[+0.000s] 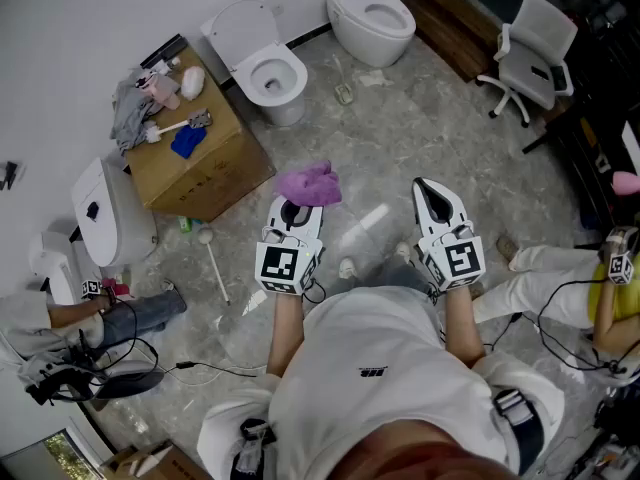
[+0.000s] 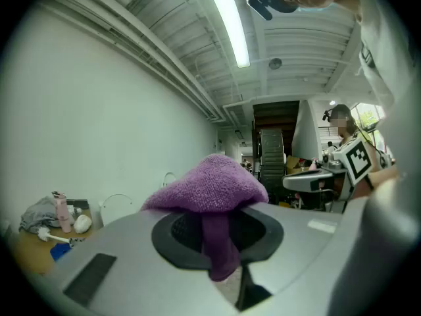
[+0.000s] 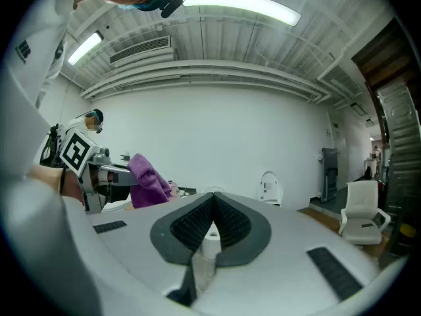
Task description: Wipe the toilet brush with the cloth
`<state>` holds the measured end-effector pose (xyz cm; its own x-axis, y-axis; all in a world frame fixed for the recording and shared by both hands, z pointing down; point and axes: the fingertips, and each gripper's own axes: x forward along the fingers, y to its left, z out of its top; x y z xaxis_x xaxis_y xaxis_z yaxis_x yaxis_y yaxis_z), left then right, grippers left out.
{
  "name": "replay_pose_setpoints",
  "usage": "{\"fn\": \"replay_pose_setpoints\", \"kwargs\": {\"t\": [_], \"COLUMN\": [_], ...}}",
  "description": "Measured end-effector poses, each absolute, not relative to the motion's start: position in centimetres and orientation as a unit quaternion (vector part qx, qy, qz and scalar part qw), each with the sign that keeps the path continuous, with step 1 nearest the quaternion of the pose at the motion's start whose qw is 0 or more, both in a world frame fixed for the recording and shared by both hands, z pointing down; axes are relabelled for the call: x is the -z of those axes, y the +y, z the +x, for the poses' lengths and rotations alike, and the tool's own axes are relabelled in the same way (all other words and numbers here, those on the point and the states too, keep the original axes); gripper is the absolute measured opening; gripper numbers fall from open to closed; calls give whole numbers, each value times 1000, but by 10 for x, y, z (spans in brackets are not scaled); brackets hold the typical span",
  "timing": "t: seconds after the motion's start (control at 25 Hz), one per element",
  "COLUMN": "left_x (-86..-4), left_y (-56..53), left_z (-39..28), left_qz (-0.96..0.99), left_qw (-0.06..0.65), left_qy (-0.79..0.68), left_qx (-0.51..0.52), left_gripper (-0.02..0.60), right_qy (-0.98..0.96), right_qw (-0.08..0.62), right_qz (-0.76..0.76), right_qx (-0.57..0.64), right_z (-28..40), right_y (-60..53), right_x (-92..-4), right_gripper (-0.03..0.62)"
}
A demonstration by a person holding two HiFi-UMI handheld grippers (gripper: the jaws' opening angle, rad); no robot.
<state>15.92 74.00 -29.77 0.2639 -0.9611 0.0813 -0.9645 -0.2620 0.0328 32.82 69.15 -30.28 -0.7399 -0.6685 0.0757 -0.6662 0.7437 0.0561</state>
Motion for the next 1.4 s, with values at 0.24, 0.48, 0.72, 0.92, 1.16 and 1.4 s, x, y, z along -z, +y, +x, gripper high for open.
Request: {"fn": "replay_pose_setpoints", "kwargs": {"t": [0.24,0.48,0.72,0.92,1.16,1.4], "left_x": [295,290,287,285,287,288], "left_y": [742,719,675,627,562,501], "left_z": [145,139,130,124,116,111], "left_qz": [793,800,804,805,799,788], "left_qw": [36,37,35,36,40,39], "left_qy": [-608,-599,-593,-592,-599,-614], "left_qx": [-12,-18,-22,-24,-29,-31], "left_gripper": [71,71,71,71,70,71], "right_qy": [-925,-923,-925,-927,-929,-935], "right_qw": [47,53,56,56,56,50], "right_qz": [378,381,376,370,364,350], "right_qx": [15,10,6,-1,-10,-16], "right_z": [323,314,302,293,289,286], "right_y": [692,672,629,579,508,442], "right_x": [296,292,284,279,277,275], "right_gripper": [-3,-3,-3,-3,-3,-3]}}
